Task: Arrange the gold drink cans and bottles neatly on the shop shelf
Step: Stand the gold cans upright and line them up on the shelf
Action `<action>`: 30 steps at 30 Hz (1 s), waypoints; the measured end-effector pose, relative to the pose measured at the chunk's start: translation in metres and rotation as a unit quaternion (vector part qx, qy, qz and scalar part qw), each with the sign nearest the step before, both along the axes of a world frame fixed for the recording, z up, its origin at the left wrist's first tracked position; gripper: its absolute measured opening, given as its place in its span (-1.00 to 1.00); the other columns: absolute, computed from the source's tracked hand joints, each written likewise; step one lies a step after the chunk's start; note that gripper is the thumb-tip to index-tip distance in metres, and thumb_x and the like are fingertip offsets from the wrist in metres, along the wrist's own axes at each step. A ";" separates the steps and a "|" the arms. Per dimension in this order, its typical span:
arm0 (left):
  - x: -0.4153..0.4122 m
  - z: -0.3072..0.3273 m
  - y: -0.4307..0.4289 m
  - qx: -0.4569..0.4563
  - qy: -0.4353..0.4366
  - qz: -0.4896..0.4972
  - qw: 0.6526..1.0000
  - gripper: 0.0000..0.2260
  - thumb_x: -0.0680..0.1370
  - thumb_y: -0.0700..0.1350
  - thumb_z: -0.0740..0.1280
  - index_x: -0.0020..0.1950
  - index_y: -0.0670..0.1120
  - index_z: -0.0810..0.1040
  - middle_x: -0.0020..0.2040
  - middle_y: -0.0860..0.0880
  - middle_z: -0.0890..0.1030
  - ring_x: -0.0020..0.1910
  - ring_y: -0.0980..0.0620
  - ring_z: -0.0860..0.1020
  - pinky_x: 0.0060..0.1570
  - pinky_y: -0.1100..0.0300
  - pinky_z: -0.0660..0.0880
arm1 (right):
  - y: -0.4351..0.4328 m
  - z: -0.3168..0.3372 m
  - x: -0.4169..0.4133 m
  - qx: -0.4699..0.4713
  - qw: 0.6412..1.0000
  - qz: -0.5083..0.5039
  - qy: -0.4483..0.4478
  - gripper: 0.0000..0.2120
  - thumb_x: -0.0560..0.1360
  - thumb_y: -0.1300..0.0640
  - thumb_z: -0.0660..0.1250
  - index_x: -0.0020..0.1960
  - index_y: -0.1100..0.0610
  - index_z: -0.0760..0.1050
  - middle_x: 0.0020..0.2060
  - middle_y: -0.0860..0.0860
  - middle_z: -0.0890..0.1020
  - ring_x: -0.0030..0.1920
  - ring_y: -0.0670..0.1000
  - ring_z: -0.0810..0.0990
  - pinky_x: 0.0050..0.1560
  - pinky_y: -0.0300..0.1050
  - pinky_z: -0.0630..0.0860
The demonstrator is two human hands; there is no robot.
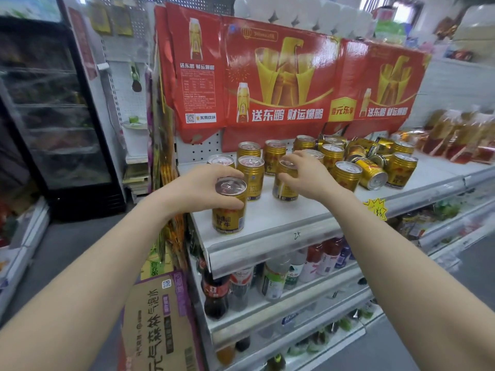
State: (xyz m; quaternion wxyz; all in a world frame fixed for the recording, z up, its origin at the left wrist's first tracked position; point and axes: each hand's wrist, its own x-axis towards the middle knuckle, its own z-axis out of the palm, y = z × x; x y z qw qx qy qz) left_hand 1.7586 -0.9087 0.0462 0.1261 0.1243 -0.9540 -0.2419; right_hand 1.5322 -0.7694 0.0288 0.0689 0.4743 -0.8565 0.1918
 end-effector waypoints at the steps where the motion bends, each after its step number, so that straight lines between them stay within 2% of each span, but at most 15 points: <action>1: -0.002 -0.002 0.001 -0.012 0.012 0.008 1.000 -0.44 0.46 0.08 0.48 0.44 0.06 0.44 0.37 0.13 0.48 0.31 0.17 0.42 0.22 0.29 0.35 | 0.001 -0.002 -0.001 -0.018 1.000 -0.013 0.019 -0.58 0.60 0.01 0.27 0.42 0.13 0.44 0.38 0.13 0.44 0.35 0.15 0.42 0.31 0.03 0.39; 4: -0.010 -0.007 0.002 -0.060 0.034 0.040 0.997 -0.42 0.47 0.12 0.46 0.45 0.00 0.44 0.39 0.05 0.48 0.36 0.06 0.42 0.26 0.19 0.36 | 0.005 -0.006 -0.002 -0.042 0.997 -0.035 0.051 -0.63 0.60 0.03 0.27 0.35 0.16 0.50 0.26 0.12 0.50 0.27 0.17 0.46 0.26 0.05 0.42; 8: -0.018 -0.007 0.001 -0.155 0.028 0.055 0.986 -0.47 0.48 0.15 0.42 0.41 -0.01 0.48 0.33 0.00 0.50 0.31 0.00 0.41 0.19 0.16 0.34 | 0.011 -0.011 -0.004 -0.023 0.998 -0.007 0.066 -0.65 0.61 0.07 0.25 0.36 0.15 0.48 0.21 0.08 0.51 0.26 0.11 0.43 0.27 -0.01 0.40; 11: -0.027 -0.002 0.009 -0.211 0.043 0.044 0.975 -0.58 0.49 0.08 0.41 0.32 0.00 0.56 0.26 0.00 0.53 0.21 -0.03 0.43 0.17 0.08 0.40 | 0.026 -0.001 -0.014 -0.100 0.992 0.000 0.073 -0.67 0.64 0.10 0.21 0.36 0.14 0.50 0.26 0.08 0.55 0.30 0.11 0.44 0.27 0.00 0.38; 14: -0.050 0.005 0.022 -0.223 0.077 0.046 0.971 -0.62 0.51 0.04 0.38 0.32 0.01 0.55 0.27 -0.02 0.52 0.21 -0.07 0.45 0.20 0.00 0.43 | 0.055 0.017 -0.038 -0.150 0.984 -0.053 0.081 -0.66 0.65 0.14 0.18 0.39 0.14 0.49 0.30 0.10 0.53 0.34 0.13 0.41 0.31 -0.05 0.30; 16: -0.073 0.009 0.032 -0.220 0.097 0.043 0.970 -0.61 0.53 0.03 0.37 0.35 0.01 0.52 0.30 -0.02 0.51 0.24 -0.06 0.45 0.23 0.00 0.42 | 0.076 0.024 -0.062 -0.114 0.986 -0.092 0.073 -0.62 0.64 0.05 0.20 0.42 0.11 0.44 0.33 0.13 0.50 0.34 0.17 0.40 0.31 0.01 0.32; 18: -0.101 0.011 0.046 -0.223 0.094 0.035 0.969 -0.57 0.54 0.04 0.37 0.40 0.01 0.48 0.34 -0.02 0.48 0.29 -0.06 0.43 0.27 0.01 0.40 | 0.092 0.024 -0.080 -0.038 0.994 -0.103 0.025 -0.50 0.61 -0.11 0.24 0.48 0.07 0.36 0.39 0.14 0.44 0.37 0.19 0.39 0.34 0.09 0.38; 21: -0.144 0.009 0.063 -0.236 0.048 0.036 0.970 -0.50 0.55 0.06 0.36 0.47 -0.02 0.39 0.39 -0.05 0.45 0.34 -0.07 0.41 0.28 0.02 0.39 | 0.104 0.012 -0.097 0.053 0.997 -0.053 -0.026 -0.35 0.55 -0.18 0.31 0.55 0.06 0.26 0.47 0.11 0.36 0.42 0.15 0.37 0.37 0.07 0.37; 24: -0.172 0.002 0.068 -0.225 -0.026 0.067 0.972 -0.42 0.54 0.13 0.35 0.51 -0.01 0.31 0.41 -0.07 0.44 0.34 -0.10 0.43 0.26 -0.05 0.46 | 0.103 0.004 -0.110 0.036 0.999 0.004 -0.021 -0.35 0.54 -0.13 0.37 0.54 0.07 0.27 0.45 0.08 0.41 0.41 0.11 0.40 0.33 0.02 0.39; 27: -0.183 -0.002 0.070 -0.210 -0.055 0.101 0.971 -0.50 0.55 0.16 0.34 0.43 -0.01 0.40 0.31 -0.07 0.52 0.23 -0.09 0.50 0.16 -0.04 0.52 | 0.098 0.004 -0.125 0.026 0.998 0.055 -0.004 -0.34 0.53 -0.13 0.38 0.53 0.07 0.30 0.45 0.04 0.42 0.42 0.08 0.40 0.34 0.01 0.38; 30: -0.186 0.001 0.072 -0.219 -0.072 0.139 0.963 -0.53 0.55 0.15 0.33 0.39 -0.05 0.46 0.25 -0.08 0.54 0.19 -0.09 0.51 0.10 0.05 0.49 | 0.088 0.000 -0.133 0.000 0.994 0.105 -0.008 -0.36 0.51 -0.14 0.39 0.51 0.04 0.33 0.43 0.01 0.45 0.39 0.06 0.42 0.32 0.00 0.39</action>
